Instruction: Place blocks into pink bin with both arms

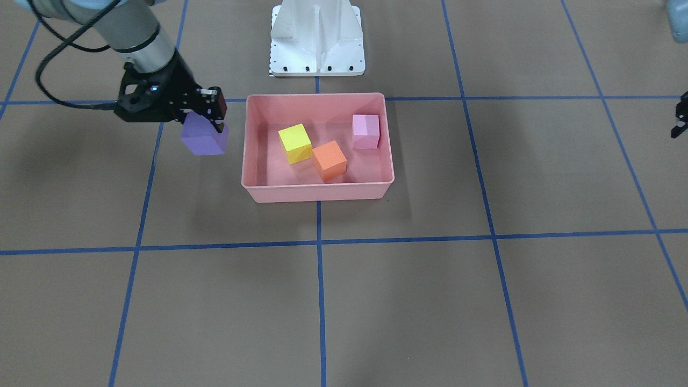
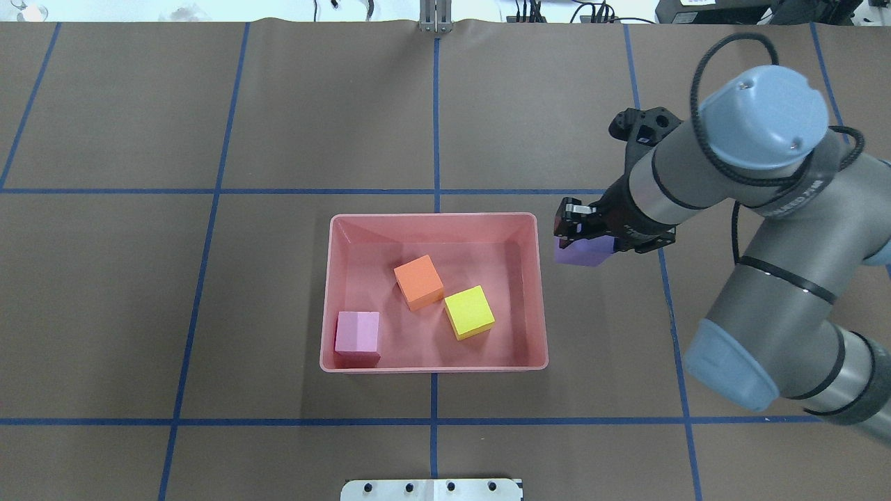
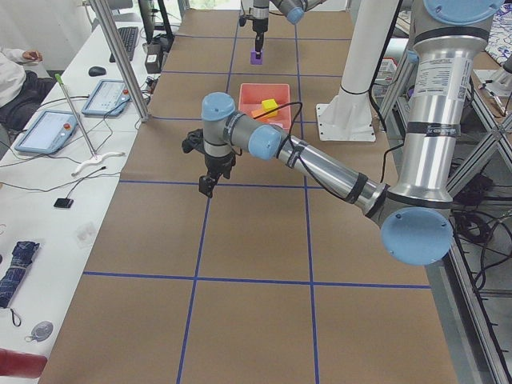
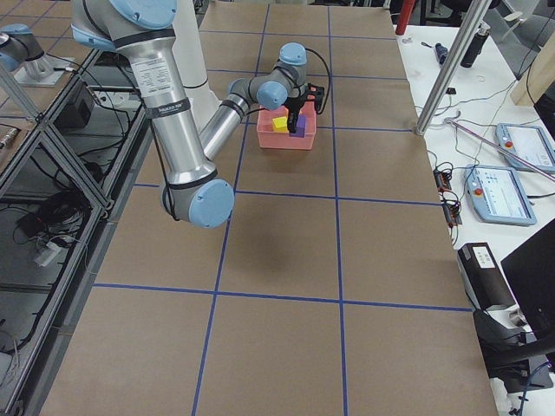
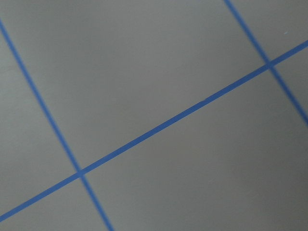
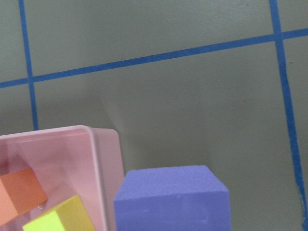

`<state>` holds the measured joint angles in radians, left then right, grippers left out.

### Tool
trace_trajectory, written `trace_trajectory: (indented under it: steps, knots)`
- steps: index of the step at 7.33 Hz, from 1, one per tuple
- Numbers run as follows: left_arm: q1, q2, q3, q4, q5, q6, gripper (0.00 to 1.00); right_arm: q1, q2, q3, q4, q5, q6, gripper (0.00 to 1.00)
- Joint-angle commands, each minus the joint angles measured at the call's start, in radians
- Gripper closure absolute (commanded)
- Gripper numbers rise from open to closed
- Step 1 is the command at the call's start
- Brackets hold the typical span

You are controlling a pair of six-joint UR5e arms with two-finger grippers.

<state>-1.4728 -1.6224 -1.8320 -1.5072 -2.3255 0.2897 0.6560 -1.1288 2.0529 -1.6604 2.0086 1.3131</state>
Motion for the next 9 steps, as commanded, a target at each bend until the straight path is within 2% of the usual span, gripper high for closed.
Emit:
trace_trajectory:
  steps: [1,2,4,5,6,8,9]
  knots:
    - [-0.034,0.025,0.025,-0.001,-0.022,0.042,0.00,-0.114,0.147,-0.058,-0.062,-0.137,0.127,0.13]
    - [-0.035,0.027,0.025,-0.002,-0.023,0.040,0.00,-0.134,0.161,-0.068,-0.068,-0.195,0.130,0.01]
    - [-0.035,0.077,0.034,-0.007,-0.018,0.034,0.00,-0.125,0.162,-0.077,-0.097,-0.197,0.103,0.01]
    - [-0.044,0.082,0.089,-0.007,-0.012,0.034,0.00,-0.075,0.156,-0.079,-0.104,-0.179,0.051,0.01]
    - [-0.094,0.064,0.165,-0.010,-0.012,0.032,0.00,-0.014,0.150,-0.080,-0.136,-0.125,-0.033,0.00]
    - [-0.176,0.081,0.172,-0.027,-0.021,0.034,0.00,0.176,0.077,-0.086,-0.145,0.025,-0.282,0.01]
    - [-0.187,0.082,0.175,-0.021,-0.043,0.007,0.00,0.285,0.020,-0.105,-0.142,0.106,-0.477,0.01]
